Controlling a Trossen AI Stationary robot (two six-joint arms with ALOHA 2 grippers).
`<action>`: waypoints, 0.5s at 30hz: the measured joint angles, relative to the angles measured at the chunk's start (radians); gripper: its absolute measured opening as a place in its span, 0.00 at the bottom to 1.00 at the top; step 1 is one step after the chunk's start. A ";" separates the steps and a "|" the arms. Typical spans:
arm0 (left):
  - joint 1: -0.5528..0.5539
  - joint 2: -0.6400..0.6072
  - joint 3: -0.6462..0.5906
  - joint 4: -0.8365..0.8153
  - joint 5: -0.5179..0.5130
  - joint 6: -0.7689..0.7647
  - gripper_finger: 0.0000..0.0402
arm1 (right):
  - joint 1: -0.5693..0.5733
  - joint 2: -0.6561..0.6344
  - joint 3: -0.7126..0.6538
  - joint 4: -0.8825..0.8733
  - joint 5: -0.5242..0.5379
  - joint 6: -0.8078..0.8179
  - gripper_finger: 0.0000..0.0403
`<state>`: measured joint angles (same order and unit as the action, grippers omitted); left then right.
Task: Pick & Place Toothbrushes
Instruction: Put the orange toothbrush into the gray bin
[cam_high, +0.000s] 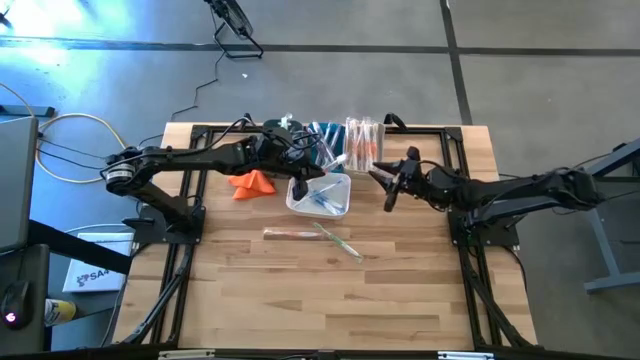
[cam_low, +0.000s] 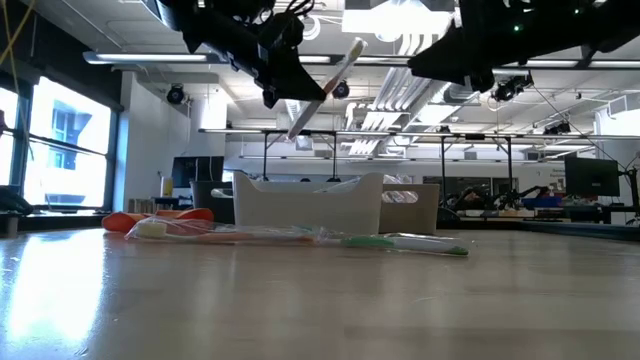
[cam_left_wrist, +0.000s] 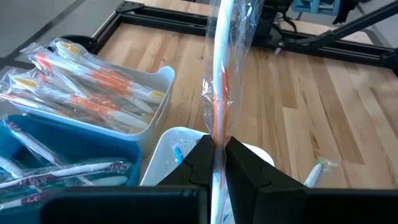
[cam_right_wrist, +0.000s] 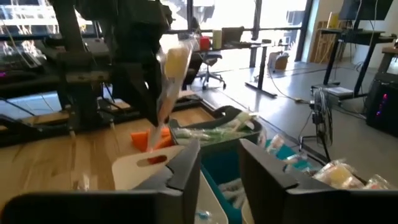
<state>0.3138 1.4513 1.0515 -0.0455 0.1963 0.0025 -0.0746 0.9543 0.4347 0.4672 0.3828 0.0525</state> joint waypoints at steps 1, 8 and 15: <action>0.000 0.000 0.000 0.001 0.000 0.000 0.05 | 0.000 0.011 0.000 0.010 0.000 0.002 0.32; 0.000 0.000 0.000 0.001 0.000 0.000 0.05 | 0.000 0.067 0.000 0.055 -0.026 0.010 0.50; 0.000 0.000 0.000 0.003 0.000 0.002 0.05 | 0.000 0.153 0.000 0.147 -0.025 0.033 0.50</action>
<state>0.3138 1.4513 1.0515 -0.0430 0.1959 0.0044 -0.0750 1.1074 0.4343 0.6139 0.3574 0.0860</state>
